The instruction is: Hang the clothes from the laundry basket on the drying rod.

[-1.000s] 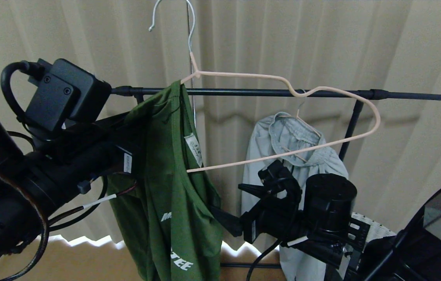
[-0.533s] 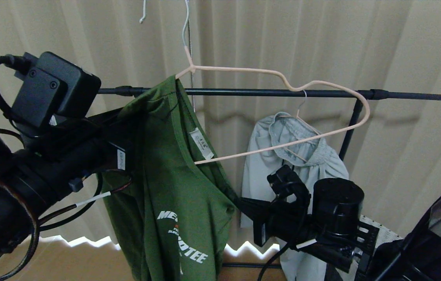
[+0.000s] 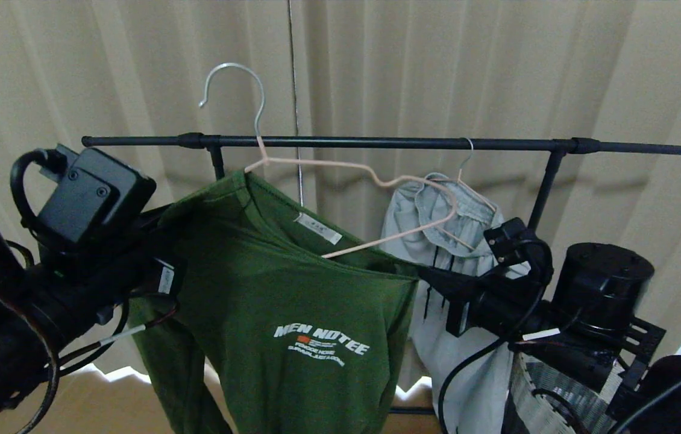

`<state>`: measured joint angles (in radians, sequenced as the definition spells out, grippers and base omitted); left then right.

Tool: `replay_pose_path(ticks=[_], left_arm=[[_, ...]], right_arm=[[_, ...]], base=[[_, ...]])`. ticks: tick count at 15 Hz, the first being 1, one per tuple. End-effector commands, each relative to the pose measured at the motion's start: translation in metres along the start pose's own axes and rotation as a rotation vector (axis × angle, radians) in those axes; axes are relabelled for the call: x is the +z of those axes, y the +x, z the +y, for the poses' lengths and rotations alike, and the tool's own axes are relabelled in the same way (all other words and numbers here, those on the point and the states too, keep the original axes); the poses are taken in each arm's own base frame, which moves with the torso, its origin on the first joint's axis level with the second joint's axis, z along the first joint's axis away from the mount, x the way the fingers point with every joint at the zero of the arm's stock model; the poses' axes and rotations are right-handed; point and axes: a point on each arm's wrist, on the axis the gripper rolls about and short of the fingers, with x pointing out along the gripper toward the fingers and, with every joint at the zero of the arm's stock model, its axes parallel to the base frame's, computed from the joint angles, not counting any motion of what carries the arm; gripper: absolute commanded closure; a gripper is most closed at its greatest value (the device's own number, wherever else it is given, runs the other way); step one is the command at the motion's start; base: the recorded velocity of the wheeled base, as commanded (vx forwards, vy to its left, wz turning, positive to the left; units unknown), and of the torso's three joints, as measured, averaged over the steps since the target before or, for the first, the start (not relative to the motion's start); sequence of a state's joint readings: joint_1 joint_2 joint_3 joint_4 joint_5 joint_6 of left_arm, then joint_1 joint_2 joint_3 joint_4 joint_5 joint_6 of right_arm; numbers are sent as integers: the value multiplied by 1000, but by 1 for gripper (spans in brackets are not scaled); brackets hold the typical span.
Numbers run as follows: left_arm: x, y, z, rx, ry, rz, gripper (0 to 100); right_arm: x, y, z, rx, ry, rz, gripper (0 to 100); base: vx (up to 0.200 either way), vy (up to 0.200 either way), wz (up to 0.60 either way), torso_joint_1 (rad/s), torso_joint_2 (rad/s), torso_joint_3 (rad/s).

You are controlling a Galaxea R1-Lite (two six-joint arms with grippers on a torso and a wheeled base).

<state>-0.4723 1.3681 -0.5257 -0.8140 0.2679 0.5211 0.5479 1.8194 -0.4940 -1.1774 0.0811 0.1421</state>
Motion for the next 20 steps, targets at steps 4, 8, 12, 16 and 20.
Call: replay_pose_path(ticks=[4, 8, 12, 16, 20], left_arm=[[-39, -9, 5, 24, 173, 147, 100], [-49, -12, 9, 40, 233, 193, 100], [-45, -9, 10, 54, 218, 181, 100], [-46, -4, 9, 51, 163, 191, 100], [-43, -6, 6, 33, 161, 171, 100]], right_arm=[[22, -15, -4, -13, -6, -83, 100], [26, -23, -1, -4, -10, -69, 100], [22, -38, 22, 120, -32, -41, 100], [24, -58, 48, 222, -150, 16, 0], [27, -64, 59, 266, -160, -4, 0]], base=[[0, 0, 0, 0, 0, 0], [0, 0, 0, 0, 0, 0], [0, 0, 0, 0, 0, 0], [0, 0, 0, 0, 0, 0], [0, 0, 0, 0, 0, 0]])
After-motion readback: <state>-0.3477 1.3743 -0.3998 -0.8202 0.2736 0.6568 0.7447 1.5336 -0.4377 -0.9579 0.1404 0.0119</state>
